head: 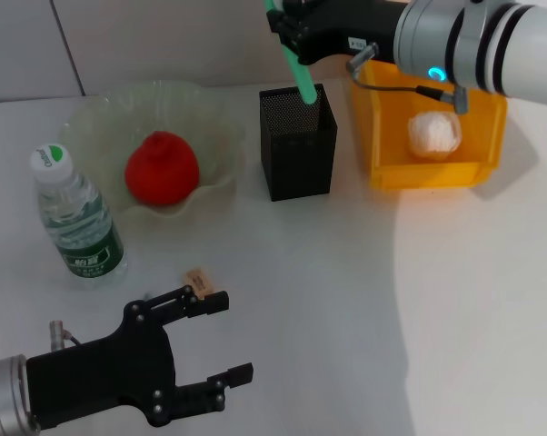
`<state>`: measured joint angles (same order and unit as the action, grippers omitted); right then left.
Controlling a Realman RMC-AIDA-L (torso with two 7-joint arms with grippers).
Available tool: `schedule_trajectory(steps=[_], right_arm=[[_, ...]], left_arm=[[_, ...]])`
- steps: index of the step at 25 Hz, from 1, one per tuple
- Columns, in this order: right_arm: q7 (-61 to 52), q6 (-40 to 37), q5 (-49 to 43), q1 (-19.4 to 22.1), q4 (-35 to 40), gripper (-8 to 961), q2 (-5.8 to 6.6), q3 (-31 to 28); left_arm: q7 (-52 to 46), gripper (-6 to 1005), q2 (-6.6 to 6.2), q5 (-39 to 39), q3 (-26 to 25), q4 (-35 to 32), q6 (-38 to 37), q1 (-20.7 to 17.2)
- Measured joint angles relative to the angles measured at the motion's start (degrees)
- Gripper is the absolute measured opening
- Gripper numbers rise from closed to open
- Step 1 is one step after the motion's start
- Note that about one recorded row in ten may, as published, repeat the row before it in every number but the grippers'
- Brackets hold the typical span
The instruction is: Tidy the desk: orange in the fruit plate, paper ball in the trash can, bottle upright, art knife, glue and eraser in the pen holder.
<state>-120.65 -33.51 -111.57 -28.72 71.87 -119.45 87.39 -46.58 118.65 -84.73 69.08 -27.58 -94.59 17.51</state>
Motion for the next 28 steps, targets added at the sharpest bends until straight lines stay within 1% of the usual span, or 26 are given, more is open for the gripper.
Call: schedule_trajectory(steps=[1,8,10,11,14,15,16,20,28], right_arm=[[0.0,0.0,0.0,0.0,0.0,291,0.0,0.0],[10.6,2.6,10.3,0.3,-3.6,303,-0.02,1.2],[15.9,2.8,15.3,0.4,-5.3,307,-0.09,1.2],[15.9,2.8,15.3,0.4,-5.3,309,-0.09,1.2],[21.3,2.9,20.8,0.4,-7.4,314,-0.12,1.2],[24.5,2.9,23.9,0.2,-8.8,316,-0.09,1.1],[24.5,2.9,23.9,0.2,-8.8,318,-0.09,1.1],[31.2,2.9,29.7,0.0,-11.3,325,-0.05,0.8],[38.3,2.9,35.8,-1.2,-15.5,339,-0.07,0.5]], left_arm=[[0.0,771,0.0,0.0,0.0,0.0,0.0,0.0],[0.0,771,-0.09,0.0,0.0,0.0,0.0,0.0],[0.0,771,-0.09,0.0,0.0,0.0,0.0,0.1],[0.0,771,-0.09,0.0,0.0,0.0,0.0,0.1],[0.0,771,-0.09,0.0,0.0,0.0,-0.1,0.1],[0.0,771,-0.09,0.0,0.0,0.0,-0.1,0.1],[-0.1,771,-0.09,0.0,0.0,0.0,-0.1,0.1],[-0.1,771,-0.09,0.0,0.1,0.0,-0.1,0.1],[-0.1,771,-0.09,0.0,0.1,0.0,-0.3,0.0]])
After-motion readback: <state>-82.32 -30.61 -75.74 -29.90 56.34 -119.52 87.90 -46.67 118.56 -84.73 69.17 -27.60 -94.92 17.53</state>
